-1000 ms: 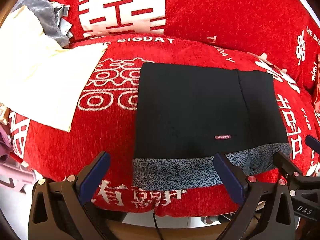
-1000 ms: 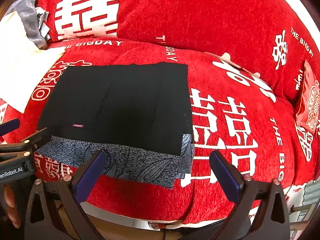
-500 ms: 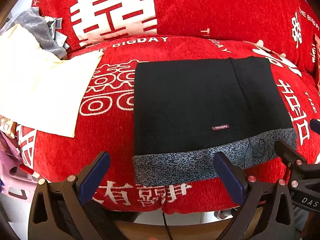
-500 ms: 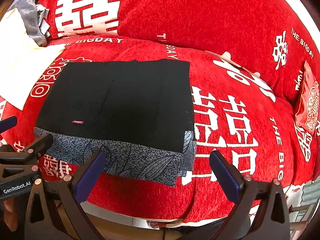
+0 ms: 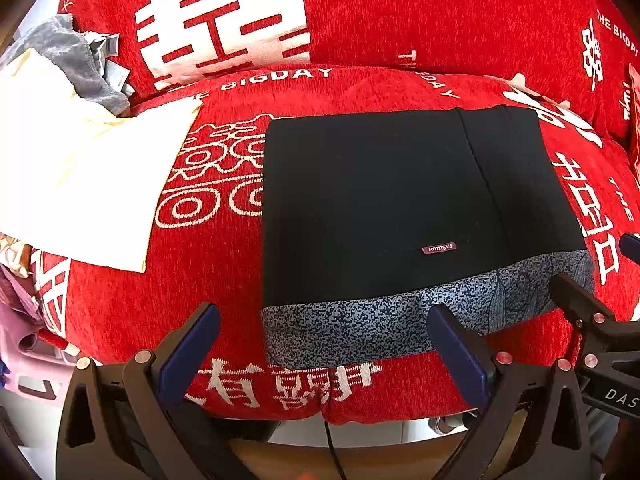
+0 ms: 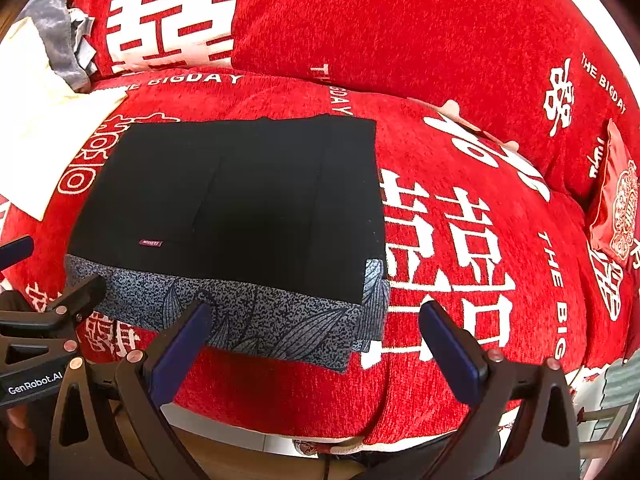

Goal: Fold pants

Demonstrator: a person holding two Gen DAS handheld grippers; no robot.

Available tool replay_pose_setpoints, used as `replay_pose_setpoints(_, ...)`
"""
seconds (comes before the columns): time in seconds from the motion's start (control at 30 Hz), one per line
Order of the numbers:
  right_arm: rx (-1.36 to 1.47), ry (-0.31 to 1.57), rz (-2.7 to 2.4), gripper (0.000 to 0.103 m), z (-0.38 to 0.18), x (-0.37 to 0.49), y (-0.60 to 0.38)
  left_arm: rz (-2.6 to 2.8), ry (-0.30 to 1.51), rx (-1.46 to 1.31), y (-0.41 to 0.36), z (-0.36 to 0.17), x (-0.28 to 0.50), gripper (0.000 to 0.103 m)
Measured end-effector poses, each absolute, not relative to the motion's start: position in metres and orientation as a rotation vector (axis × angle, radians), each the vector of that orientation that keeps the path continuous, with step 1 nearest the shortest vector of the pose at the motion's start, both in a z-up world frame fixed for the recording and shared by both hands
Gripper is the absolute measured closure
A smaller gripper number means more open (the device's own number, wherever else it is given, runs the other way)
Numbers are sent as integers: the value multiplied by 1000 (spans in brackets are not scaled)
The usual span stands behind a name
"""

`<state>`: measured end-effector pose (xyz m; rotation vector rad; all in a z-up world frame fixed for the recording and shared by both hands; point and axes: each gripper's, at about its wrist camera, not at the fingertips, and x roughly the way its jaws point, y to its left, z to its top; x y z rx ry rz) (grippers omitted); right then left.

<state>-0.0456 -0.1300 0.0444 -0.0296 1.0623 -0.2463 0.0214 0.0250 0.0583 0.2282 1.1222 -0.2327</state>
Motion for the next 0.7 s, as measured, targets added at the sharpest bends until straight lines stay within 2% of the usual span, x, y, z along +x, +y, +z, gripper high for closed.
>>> replay_pose_setpoints(0.7,-25,1065,-251,0,43,-46,-129,-239,1137,208,30,59,23,0)
